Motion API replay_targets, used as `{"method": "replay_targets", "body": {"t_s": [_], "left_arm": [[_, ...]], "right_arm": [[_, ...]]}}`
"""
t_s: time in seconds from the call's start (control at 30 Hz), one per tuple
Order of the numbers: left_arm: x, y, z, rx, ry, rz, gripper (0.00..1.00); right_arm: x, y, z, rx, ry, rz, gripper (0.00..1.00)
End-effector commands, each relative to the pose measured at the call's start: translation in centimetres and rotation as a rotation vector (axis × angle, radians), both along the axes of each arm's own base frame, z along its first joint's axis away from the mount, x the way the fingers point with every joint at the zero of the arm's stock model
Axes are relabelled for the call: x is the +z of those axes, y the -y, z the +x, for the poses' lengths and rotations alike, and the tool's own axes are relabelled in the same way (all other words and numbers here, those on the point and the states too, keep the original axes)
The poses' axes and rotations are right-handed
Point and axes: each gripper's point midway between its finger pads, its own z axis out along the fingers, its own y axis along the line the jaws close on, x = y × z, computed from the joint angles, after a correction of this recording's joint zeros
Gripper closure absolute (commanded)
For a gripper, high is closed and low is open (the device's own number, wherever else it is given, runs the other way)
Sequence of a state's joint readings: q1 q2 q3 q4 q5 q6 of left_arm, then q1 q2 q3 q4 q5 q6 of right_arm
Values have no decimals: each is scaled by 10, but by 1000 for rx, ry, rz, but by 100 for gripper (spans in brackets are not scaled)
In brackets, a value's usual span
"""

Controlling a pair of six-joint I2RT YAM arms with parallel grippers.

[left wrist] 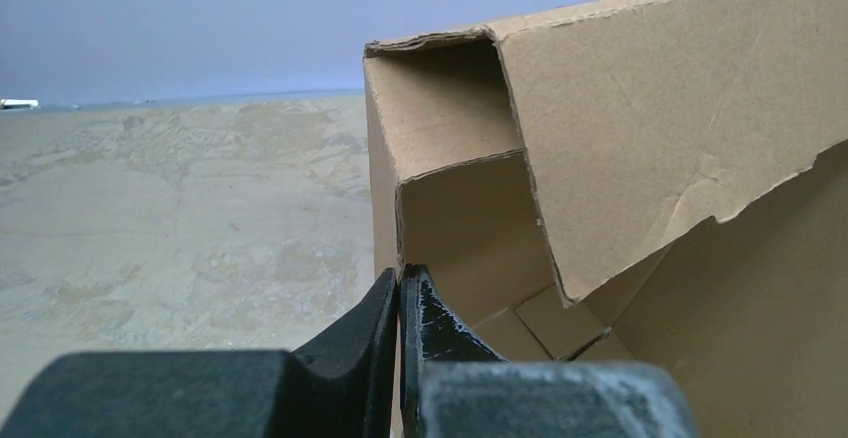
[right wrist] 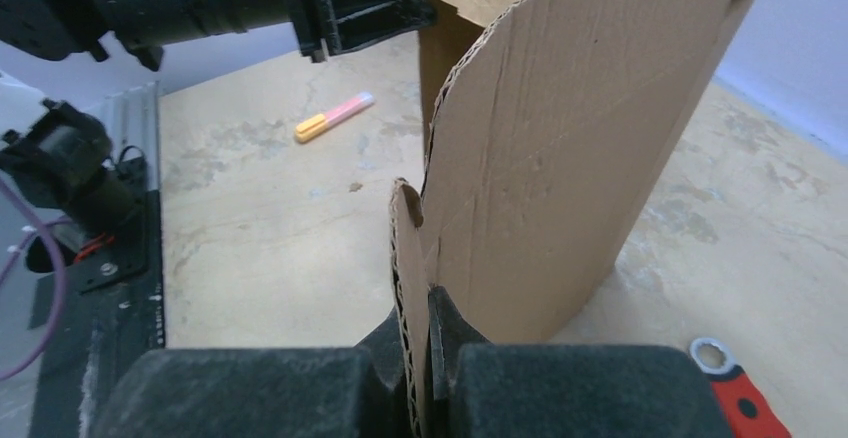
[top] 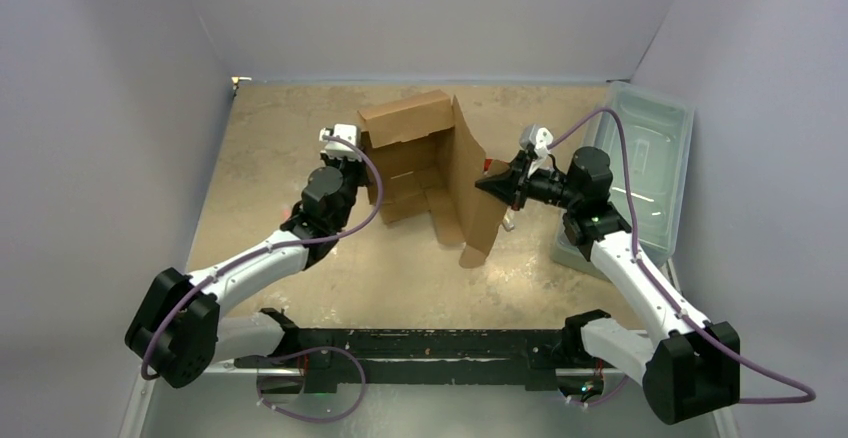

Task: Fold the paper box

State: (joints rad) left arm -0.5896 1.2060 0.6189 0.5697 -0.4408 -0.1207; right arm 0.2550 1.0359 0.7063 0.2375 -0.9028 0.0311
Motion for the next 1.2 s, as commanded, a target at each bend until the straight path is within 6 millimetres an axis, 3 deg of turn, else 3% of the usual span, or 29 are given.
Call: {"method": "replay_targets", "body": {"t_s": [0.0,0.17,0.3,0.47,0.73,1.03,1.17], "left_arm": [[12,17,-3,-74,38,-77,100],[9,-8,-5,-13,12,-141,100],[10,-17,-5,-93,-17,-243,90],[12,-5,-12,-229,-66,-247,72],[27,10,-25,-349,-116,-240,61],[39,-6,-47,-313,-168,-229,40],[41,-11,-57,-302,-200,-227,36]], "right_arm": [[0,4,11,-50,47,-49,100],[-3,12,18,-107,73,-87,100],[-7,17,24,-140,72,-107,100],[-11,21,30,-168,69,-126,100],[-15,26,37,-206,63,-141,100],[-16,27,40,-220,59,-148,100],[-16,28,41,-225,61,-150,100]]}}
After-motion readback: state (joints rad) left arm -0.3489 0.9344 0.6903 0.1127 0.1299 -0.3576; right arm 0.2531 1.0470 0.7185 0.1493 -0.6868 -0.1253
